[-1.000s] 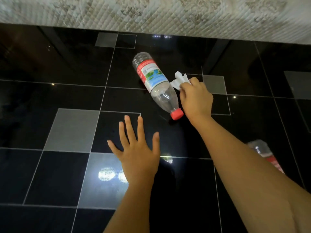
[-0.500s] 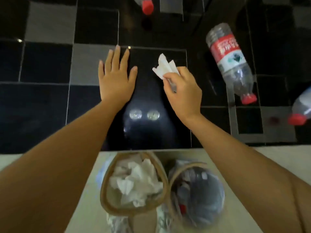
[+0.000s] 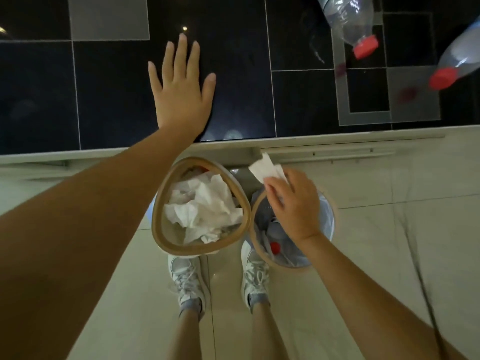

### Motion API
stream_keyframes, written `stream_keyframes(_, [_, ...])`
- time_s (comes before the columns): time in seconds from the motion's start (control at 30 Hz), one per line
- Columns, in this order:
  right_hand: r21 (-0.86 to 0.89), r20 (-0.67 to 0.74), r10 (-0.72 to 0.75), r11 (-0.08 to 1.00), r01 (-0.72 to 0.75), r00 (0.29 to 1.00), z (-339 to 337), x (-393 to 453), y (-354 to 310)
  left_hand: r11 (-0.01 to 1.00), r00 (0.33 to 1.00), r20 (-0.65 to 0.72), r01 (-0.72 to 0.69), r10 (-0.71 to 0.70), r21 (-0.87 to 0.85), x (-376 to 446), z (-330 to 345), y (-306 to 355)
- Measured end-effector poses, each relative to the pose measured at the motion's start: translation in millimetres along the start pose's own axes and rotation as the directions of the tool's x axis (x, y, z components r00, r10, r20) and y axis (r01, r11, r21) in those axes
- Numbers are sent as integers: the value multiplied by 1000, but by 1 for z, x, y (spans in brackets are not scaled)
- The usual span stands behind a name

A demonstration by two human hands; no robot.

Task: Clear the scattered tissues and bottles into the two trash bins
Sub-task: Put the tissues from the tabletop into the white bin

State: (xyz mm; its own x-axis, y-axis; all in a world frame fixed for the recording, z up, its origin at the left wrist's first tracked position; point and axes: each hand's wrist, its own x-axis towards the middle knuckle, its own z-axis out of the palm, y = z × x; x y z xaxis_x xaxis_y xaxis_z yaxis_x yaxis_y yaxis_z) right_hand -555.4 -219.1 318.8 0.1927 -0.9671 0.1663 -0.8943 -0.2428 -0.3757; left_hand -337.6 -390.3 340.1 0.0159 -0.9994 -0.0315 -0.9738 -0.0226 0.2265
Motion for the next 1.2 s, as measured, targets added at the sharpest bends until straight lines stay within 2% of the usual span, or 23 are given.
stream_keyframes(0.1, [-45, 99, 165, 986, -162, 981, 15, -45, 22, 998, 998, 10, -69, 69, -9, -3, 0, 2])
stream_keyframes(0.17, [-103, 138, 210, 975, -196, 968, 23, -62, 32, 997, 998, 7, -70, 70, -16, -2, -2, 1])
stream_keyframes(0.27, [-89, 92, 234, 970, -226, 968, 22, -57, 28, 998, 999, 0, -50, 50, -27, -1, -4, 2])
stream_keyframes(0.37, [-55, 53, 175, 984, -172, 983, 25, -37, 10, 998, 999, 2, -50, 50, -28, -1, -5, 3])
stream_keyframes(0.57, [69, 145, -8, 998, -3, 989, 59, -11, -42, 998, 999, -9, -46, 45, -37, -1, -4, 3])
stream_keyframes(0.8, [223, 265, -100, 974, 41, 959, 85, -8, -77, 999, 999, -10, -37, 37, -27, 0, -3, 2])
stream_keyframes(0.93, [269, 145, -112, 961, 70, 983, 57, 7, -70, 998, 999, -2, -37, 37, -48, 0, -5, 2])
stream_keyframes(1.2, [82, -76, -196, 976, 202, 978, -14, 85, -27, 999, 999, 2, -46, 46, -8, -1, -6, 5])
